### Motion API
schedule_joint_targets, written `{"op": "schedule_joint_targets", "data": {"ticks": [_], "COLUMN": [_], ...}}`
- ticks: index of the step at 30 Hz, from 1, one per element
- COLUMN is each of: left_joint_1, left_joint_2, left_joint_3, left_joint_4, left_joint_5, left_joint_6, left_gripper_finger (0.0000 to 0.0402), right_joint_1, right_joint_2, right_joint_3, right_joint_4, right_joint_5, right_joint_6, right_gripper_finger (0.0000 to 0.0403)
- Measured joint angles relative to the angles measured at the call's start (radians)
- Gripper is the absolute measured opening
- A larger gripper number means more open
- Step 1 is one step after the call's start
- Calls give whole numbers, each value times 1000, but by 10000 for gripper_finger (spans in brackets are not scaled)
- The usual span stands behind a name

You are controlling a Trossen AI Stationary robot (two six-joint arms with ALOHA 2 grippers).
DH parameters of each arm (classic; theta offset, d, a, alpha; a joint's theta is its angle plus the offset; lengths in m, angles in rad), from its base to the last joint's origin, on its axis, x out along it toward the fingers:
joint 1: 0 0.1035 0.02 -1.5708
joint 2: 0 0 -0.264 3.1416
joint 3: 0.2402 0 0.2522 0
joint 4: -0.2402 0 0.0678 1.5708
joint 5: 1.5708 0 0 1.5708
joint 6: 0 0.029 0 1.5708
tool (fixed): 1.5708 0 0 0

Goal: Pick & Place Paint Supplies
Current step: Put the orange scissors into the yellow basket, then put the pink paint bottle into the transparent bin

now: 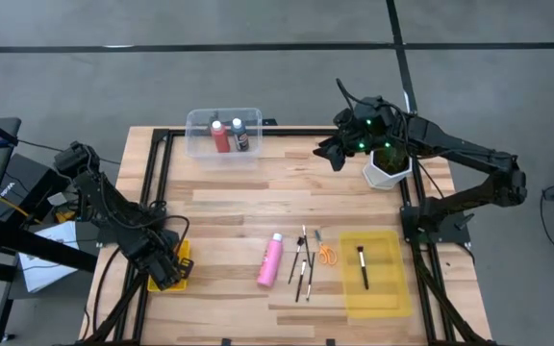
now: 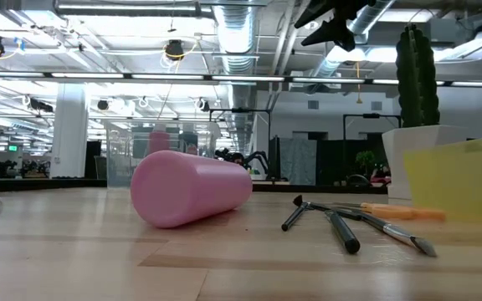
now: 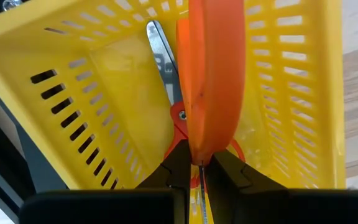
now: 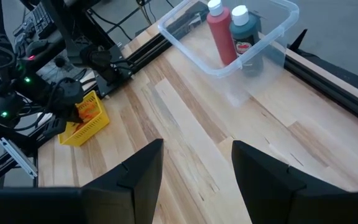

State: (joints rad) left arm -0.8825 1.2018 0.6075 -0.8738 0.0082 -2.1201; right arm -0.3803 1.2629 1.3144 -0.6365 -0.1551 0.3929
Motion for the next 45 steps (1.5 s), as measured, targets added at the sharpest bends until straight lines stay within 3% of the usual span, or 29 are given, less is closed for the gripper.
{"op": "schedule_joint_targets", "data": {"ticks": [14,28,45], "left_joint_1": [0,-3,-3], "left_joint_2": [0,0,-4], "left_joint_3": [0,0,0], "left_joint_4": [0,0,80], "left_joint_5": [0,1,0], "left_joint_6": [2,2,61], "left_gripper_finger": [23,90,92], "right_joint_1": [-7,-7,-8], "right_joint_2": [0,0,0], "right_joint_3": [0,0,0], "right_joint_4": [0,0,0], "right_joint_5": [-5,-5,-5], "right_joint_6": [0,0,3], "right_gripper_finger": [187,187,187]}}
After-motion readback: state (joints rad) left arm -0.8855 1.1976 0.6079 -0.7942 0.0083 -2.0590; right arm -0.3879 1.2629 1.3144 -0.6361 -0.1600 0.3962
